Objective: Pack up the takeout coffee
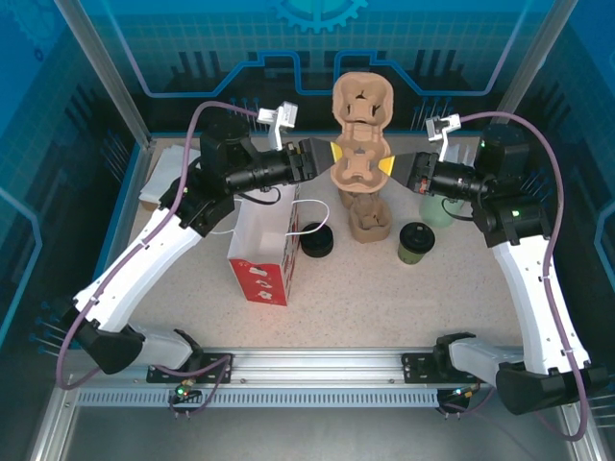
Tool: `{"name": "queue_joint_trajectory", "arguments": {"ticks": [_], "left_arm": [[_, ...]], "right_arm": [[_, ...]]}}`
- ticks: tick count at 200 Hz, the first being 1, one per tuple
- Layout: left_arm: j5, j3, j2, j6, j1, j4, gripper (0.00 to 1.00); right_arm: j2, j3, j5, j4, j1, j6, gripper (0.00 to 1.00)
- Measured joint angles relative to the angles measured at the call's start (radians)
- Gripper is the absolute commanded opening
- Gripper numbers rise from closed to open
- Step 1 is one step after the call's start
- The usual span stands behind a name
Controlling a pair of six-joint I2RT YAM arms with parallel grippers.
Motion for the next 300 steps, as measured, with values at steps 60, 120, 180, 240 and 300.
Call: {"name": "queue_joint_trajectory", "arguments": {"ticks": [60, 120, 180, 240, 300], "left_arm": [[0.006, 0.007, 0.014, -0.005, -0.01, 0.0, 0.3], [-0.012, 0.008, 0.014, 0.032, -0.014, -0.024, 0.03], [-0.143, 0.041, 0.007, 0.178, -0.084, -0.187, 0.0], [-0.321, 0.045, -0.029, 0.311, -0.195, -0.308, 0.0], [-0.373, 0.045, -0.029, 0.338, -0.234, -0.327, 0.0]], "right_arm": [[0.0, -0.012, -0.008, 0.029, 0.014, 0.013, 0.05], [-0.008, -0.018, 0.027, -0.01, 0.015, -0.05, 0.33], [-0.042, 0.055, 0.309, -0.309, 0.016, -0.434, 0.71], [-0.114, 0.198, 0.422, -0.4, 0.075, -0.885, 0.91], [-0.034, 0.329, 0.66, -0.454, 0.394, -1.252, 0.91]]}}
